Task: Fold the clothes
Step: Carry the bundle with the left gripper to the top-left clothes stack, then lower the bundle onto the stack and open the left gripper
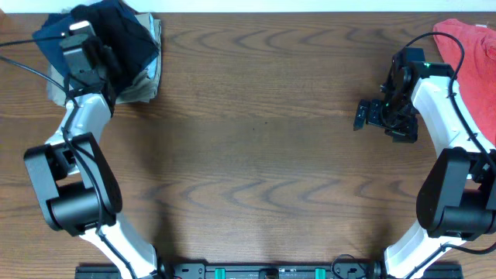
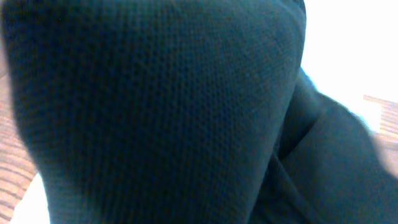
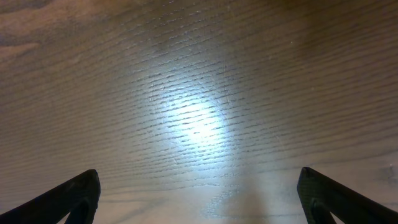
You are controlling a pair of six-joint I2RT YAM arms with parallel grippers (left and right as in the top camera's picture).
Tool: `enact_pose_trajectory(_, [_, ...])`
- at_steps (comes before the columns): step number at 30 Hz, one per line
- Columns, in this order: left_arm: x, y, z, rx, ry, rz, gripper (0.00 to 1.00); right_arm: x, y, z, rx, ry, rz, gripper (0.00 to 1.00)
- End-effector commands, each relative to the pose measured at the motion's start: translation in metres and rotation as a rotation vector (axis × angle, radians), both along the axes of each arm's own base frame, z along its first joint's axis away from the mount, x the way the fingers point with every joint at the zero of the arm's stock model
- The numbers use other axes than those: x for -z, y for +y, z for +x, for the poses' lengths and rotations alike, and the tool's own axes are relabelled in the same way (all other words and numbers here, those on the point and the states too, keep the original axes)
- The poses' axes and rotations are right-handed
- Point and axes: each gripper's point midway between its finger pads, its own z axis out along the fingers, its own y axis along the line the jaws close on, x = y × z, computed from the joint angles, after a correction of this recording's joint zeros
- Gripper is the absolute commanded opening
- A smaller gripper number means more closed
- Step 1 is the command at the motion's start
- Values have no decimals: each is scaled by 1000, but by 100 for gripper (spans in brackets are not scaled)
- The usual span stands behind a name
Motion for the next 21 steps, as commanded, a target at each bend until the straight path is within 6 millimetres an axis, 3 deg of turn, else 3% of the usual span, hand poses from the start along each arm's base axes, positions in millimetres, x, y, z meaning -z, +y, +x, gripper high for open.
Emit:
enact_pose_trajectory(1, [-2,34,-2,-79,-19,36,17,-8,-1,5,14,-26,-9,99])
enact_pose_trajectory(3, [3,50,-8,-109,-11,37,37,-8,-1,5,14,-26,-9,99])
enact_pose_trajectory(5, [4,63,-14,-139,-9,39,46,-8,-1,5,14,-26,-9,99])
enact_pose_trajectory(6, [2,70,-16,-150,-14,40,62,-8,-1,5,14,-26,-9,99])
enact_pose_trajectory(7, [0,76,-19,-161,-20,42,88,-8,-1,5,14,-26,-9,99])
enact_pose_trajectory(8, [-3,80,-21,-170,-24,44,98,-8,-1,5,14,-26,-9,99])
enact_pose_trajectory(11, [-21,83,-26,-178,-44,50,98,-8,-1,5,14,-26,-9,99])
enact_pose_trajectory(15, [-68,71,-25,-190,-156,18,98,-8,-1,5,14,-26,-9,99])
enact_pose_trajectory(18, [-100,49,-21,-155,-238,-24,98,-8,-1,5,14,-26,-9,99])
enact_pose_trajectory(21, [-107,25,-13,-74,-253,-47,98,-8,-1,5,14,-26,-9,99])
